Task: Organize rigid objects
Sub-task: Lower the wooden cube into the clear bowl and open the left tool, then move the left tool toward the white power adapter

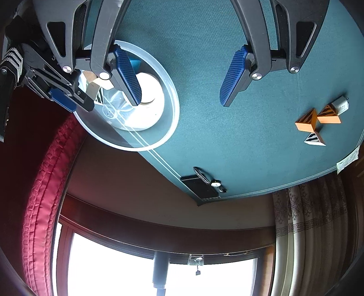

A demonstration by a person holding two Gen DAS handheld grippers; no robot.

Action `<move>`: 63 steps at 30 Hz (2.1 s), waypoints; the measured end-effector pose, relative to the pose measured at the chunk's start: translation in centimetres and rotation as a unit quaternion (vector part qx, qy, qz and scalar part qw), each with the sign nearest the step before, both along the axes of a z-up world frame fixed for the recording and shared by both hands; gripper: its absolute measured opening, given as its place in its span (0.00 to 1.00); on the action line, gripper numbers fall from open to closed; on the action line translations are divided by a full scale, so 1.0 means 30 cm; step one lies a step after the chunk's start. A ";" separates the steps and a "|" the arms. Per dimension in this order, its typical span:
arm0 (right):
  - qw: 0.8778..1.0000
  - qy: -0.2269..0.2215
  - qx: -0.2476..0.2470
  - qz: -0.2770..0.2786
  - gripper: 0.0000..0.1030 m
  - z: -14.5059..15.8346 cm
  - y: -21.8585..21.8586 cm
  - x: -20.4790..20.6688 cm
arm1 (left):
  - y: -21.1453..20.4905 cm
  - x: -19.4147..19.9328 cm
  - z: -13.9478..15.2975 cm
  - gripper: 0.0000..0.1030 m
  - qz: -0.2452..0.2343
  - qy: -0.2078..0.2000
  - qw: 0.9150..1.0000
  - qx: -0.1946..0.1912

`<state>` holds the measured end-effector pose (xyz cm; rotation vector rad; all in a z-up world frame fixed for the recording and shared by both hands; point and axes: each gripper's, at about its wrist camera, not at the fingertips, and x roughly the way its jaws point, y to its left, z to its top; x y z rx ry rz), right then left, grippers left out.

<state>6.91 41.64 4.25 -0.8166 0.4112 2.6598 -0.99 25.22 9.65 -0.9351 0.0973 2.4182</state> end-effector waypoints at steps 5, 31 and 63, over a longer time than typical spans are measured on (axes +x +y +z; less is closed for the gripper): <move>1.000 0.006 0.009 0.021 0.49 0.022 -0.062 -0.020 | -0.084 -0.026 0.008 0.70 0.032 0.008 0.999 0.003; 0.981 -0.015 0.024 0.194 0.58 0.025 -0.464 -0.177 | -0.608 -0.187 -0.068 0.70 0.218 -0.016 0.976 0.019; 0.966 -0.061 0.004 0.253 0.60 -0.069 -0.586 -0.253 | -0.849 -0.509 -0.256 0.74 0.326 -0.073 0.942 -0.025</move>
